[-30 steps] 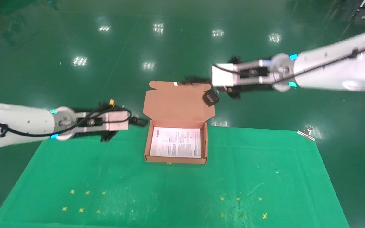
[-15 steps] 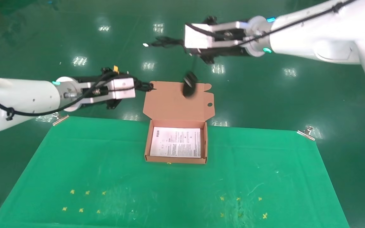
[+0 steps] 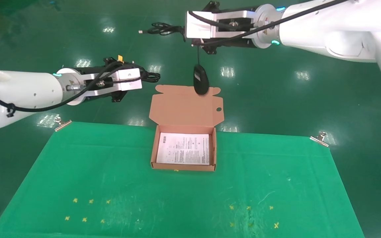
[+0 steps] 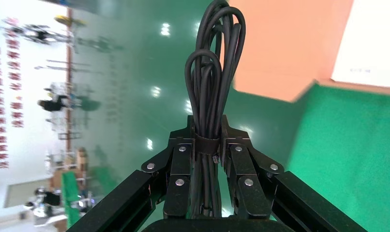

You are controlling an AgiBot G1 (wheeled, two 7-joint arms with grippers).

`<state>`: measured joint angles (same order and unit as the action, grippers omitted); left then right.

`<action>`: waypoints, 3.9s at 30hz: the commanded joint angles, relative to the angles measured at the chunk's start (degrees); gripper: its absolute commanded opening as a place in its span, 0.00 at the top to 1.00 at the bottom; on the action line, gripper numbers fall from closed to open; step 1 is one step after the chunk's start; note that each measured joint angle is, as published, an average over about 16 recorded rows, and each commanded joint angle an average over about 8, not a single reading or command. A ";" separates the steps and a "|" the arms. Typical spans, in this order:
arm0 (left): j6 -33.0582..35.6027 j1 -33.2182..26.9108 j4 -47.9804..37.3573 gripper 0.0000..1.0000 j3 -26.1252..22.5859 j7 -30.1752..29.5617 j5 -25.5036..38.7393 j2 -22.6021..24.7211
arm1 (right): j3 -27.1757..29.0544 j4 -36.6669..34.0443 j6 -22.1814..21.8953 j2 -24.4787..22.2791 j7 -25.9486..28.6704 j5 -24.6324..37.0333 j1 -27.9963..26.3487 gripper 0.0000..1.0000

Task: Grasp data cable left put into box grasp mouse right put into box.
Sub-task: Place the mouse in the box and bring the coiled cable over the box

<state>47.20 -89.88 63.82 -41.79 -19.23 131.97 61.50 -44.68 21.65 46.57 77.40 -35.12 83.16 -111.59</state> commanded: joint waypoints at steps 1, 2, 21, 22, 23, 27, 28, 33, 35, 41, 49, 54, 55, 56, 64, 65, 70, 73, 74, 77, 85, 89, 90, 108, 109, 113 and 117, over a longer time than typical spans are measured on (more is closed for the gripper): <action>0.10 0.05 -0.14 1.00 -0.01 -0.01 0.02 -0.11 | -0.29 0.21 0.11 -0.29 0.00 -0.38 0.31 1.00; 0.28 0.18 -0.40 1.00 -0.10 0.01 0.11 -0.25 | -0.57 0.41 0.14 -0.37 0.36 -0.33 0.68 1.00; 4.19 1.84 -4.73 1.00 -1.20 -6.51 9.10 -1.51 | -6.19 1.22 -1.28 0.44 5.23 -0.55 7.37 1.00; 4.36 1.86 -4.72 1.00 -1.21 -6.73 9.30 -1.54 | -6.52 1.41 -1.32 0.47 5.48 -0.77 7.76 1.00; 4.50 1.88 -4.67 1.00 -1.22 -6.91 9.44 -1.55 | -6.85 1.60 -1.36 0.49 5.75 -1.01 8.16 1.00; 4.75 1.94 -4.34 1.00 -1.23 -7.32 9.78 -1.57 | -8.19 2.48 -1.68 0.55 6.79 -2.00 9.58 1.00; 4.78 1.96 -4.28 1.00 -1.23 -7.39 9.83 -1.57 | -8.53 2.70 -1.79 0.56 7.05 -2.25 9.89 1.00; 4.89 2.04 -4.03 1.00 -1.22 -7.62 10.00 -1.61 | -10.36 3.90 -2.38 0.67 8.23 -3.54 11.26 1.00; 4.91 2.06 -3.97 1.00 -1.22 -7.67 10.04 -1.62 | -11.12 4.42 -2.66 0.73 8.67 -4.14 11.72 1.00; 4.96 2.09 -3.86 1.00 -1.21 -7.77 10.12 -1.64 | -13.73 5.85 -3.97 0.90 9.81 -5.98 12.79 1.00; 4.99 2.11 -3.80 1.00 -1.21 -7.82 10.16 -1.64 | -17.94 7.74 -6.48 1.12 11.32 -9.17 14.30 1.00; 4.99 2.12 -3.79 1.00 -1.21 -7.84 10.17 -1.65 | -20.30 9.26 -8.17 1.16 12.42 -12.26 15.44 1.00; 4.99 2.12 -3.79 1.00 -1.21 -7.84 10.17 -1.65 | -20.69 9.40 -8.55 1.16 12.68 -12.97 15.69 1.00; 4.99 2.12 -3.78 1.00 -1.21 -7.84 10.17 -1.65 | -21.06 9.45 -8.93 1.15 12.98 -13.70 15.95 1.00; 5.00 2.12 -3.78 1.00 -1.21 -7.84 10.17 -1.65 | -23.36 6.52 -11.37 1.07 17.09 -19.72 18.15 1.00; 5.00 2.12 -3.78 1.00 -1.21 -7.85 10.17 -1.65 | -23.66 5.92 -11.57 1.06 17.73 -20.32 18.37 1.00; 5.00 2.12 -3.78 1.00 -1.21 -7.85 10.18 -1.65 | -25.19 3.01 -12.44 0.98 20.77 -22.60 19.11 1.00; 5.00 2.12 -3.77 1.00 -1.21 -7.85 10.18 -1.65 | -26.08 1.43 -12.89 0.94 22.47 -23.61 19.45 1.00; 5.00 2.12 -3.77 1.00 -1.21 -7.85 10.18 -1.65 | -26.42 0.97 -12.99 0.93 23.00 -23.86 19.55 1.00; 5.00 2.12 -3.77 1.00 -1.21 -7.85 10.18 -1.65 | -27.57 -0.05 -13.01 0.90 24.30 -24.24 19.86 1.00; 5.00 2.13 -3.78 1.00 -1.21 -7.85 10.17 -1.65 | -30.64 0.30 -11.89 0.87 25.16 -23.80 19.59 0.25; 5.01 2.14 -3.78 1.00 -1.20 -7.84 10.17 -1.66 | -31.07 0.72 -12.06 0.83 24.77 -23.64 19.29 0.00; 5.00 2.14 -3.78 1.00 -1.20 -7.84 10.17 -1.67 | -31.15 0.85 -12.12 0.76 24.68 -23.62 19.22 0.00; -1.27 6.70 -7.17 1.00 -2.91 -6.64 9.95 4.35 | -30.92 8.22 -15.12 -6.56 25.07 -23.02 17.45 0.00; -2.55 7.18 -7.91 1.00 -3.09 -6.58 10.35 5.21 | -30.91 9.19 -15.36 -7.62 25.16 -22.87 17.20 0.00; -7.72 8.58 -11.92 1.00 -3.82 -5.76 11.05 9.18 | -31.28 14.35 -16.32 -12.74 26.39 -21.92 16.20 0.00; -12.74 9.08 -17.22 1.00 -4.77 -3.77 10.37 13.23 | -32.42 21.32 -17.25 -18.77 29.10 -20.38 15.45 0.00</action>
<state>34.87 -80.95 47.20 -47.03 -22.75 141.23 74.02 -77.42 43.55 29.26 58.40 -5.29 63.01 -96.04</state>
